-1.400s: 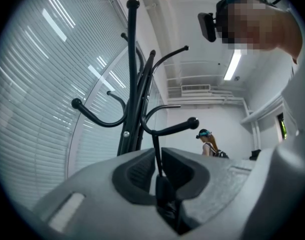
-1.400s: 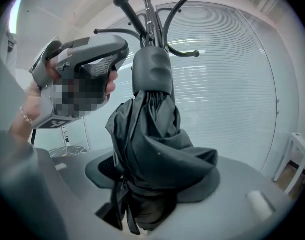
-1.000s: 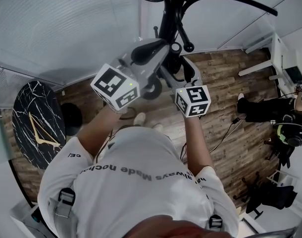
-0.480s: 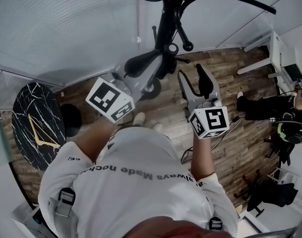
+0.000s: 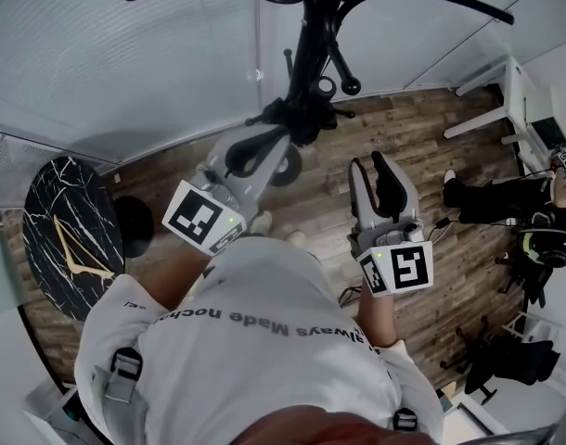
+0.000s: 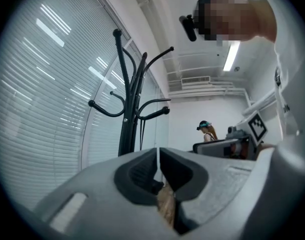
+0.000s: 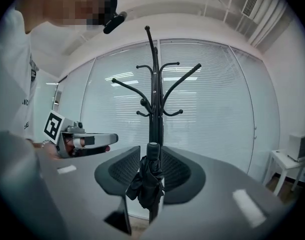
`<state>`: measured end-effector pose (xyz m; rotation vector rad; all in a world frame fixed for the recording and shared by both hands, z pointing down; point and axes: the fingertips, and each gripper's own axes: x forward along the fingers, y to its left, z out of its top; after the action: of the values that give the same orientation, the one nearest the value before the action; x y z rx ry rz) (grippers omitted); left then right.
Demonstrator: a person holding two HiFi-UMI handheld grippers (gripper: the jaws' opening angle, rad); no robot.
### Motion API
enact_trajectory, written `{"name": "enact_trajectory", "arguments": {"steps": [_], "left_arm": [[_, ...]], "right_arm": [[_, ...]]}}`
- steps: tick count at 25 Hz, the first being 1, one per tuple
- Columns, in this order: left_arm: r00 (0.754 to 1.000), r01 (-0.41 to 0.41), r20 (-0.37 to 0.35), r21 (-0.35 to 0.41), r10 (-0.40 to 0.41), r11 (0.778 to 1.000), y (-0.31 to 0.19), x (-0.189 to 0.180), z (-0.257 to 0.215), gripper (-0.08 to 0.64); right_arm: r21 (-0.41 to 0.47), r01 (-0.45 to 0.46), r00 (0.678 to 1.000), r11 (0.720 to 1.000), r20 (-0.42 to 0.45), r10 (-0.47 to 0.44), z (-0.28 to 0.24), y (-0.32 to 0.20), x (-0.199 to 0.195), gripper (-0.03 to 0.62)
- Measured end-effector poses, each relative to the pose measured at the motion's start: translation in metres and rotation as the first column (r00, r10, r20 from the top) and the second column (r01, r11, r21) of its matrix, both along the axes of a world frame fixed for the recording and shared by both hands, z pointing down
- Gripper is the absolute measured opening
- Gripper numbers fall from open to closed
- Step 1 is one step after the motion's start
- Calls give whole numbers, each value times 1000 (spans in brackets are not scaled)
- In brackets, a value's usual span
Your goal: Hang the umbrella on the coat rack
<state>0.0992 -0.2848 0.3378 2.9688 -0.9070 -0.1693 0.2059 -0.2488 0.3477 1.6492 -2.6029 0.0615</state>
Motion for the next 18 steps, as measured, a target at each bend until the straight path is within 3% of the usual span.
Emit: {"name": "enact_trajectory", "arguments": {"steps": [7,18], "left_arm": [[999,-3,32,35,1,999,15,5,2,17],[999,7,37,24,-8,1000,17,3,7,17]], "right_arm": [[7,-21,1000,1000,5,21,-1,15,0,78],[3,-20,1000,1000,-16,20,1,17,-3,63]]}}
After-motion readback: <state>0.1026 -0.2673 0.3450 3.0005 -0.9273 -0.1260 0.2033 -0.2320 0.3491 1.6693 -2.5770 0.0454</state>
